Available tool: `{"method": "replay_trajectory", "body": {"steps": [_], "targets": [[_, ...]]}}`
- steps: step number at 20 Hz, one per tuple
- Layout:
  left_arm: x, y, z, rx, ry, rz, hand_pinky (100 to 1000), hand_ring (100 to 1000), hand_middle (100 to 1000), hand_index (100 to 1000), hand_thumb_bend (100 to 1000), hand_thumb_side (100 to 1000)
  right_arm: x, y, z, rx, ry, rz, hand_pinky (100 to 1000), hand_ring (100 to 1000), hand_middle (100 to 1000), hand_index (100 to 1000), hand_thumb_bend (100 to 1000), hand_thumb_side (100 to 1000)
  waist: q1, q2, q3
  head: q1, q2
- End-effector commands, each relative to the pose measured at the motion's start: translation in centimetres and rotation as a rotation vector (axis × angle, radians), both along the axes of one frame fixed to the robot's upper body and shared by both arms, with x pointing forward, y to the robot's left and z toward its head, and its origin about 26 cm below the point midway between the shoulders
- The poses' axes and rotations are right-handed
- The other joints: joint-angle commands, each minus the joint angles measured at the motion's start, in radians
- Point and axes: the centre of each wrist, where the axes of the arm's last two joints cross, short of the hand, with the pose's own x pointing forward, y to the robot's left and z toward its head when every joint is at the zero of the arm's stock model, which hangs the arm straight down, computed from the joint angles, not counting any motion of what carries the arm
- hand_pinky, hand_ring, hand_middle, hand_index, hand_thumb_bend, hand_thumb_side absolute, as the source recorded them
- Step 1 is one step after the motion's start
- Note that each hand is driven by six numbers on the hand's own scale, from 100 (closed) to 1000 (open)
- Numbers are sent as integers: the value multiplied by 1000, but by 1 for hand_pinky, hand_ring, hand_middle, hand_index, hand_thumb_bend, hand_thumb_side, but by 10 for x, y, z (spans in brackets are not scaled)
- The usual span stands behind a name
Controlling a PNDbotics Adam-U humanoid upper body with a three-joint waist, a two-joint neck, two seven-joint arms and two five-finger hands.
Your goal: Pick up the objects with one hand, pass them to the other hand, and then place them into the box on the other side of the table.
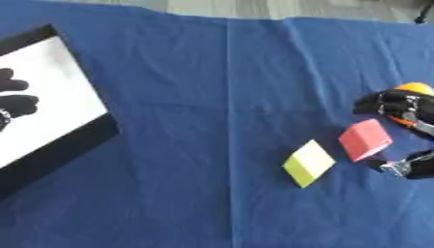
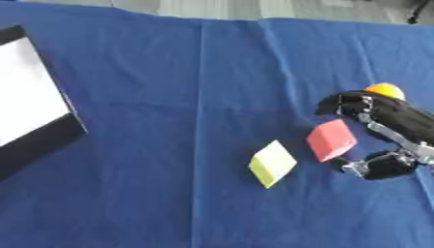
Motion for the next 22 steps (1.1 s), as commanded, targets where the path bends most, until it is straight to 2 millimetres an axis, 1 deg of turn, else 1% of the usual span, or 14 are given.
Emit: {"method": "replay_trajectory", "body": {"steps": [1,9,17,22], "targets": [[-2,-1,7,8,-39,-13,739,655,660,789,113,854,0,-1,6,-37,-17,-13,928,847,833,842,499,100,12,5,4,-11,-3],[-3,-1,4,10,-46,-19,739,655,660,788,111,860,-1,-1,4,-62,-28,-60,933,848,834,841,495,100,14,15,19,-20,-10],[-4,0,2,14,-42,-10,739,655,660,788,110,871,-2,-4,6,-66,-47,-124,935,848,833,840,488,100,17,22,22,-22,-21],[-4,0,1,16,-35,-5,739,655,661,788,113,879,-3,-5,4,-72,-46,-145,935,848,834,841,487,100,19,26,18,-22,-20]]}}
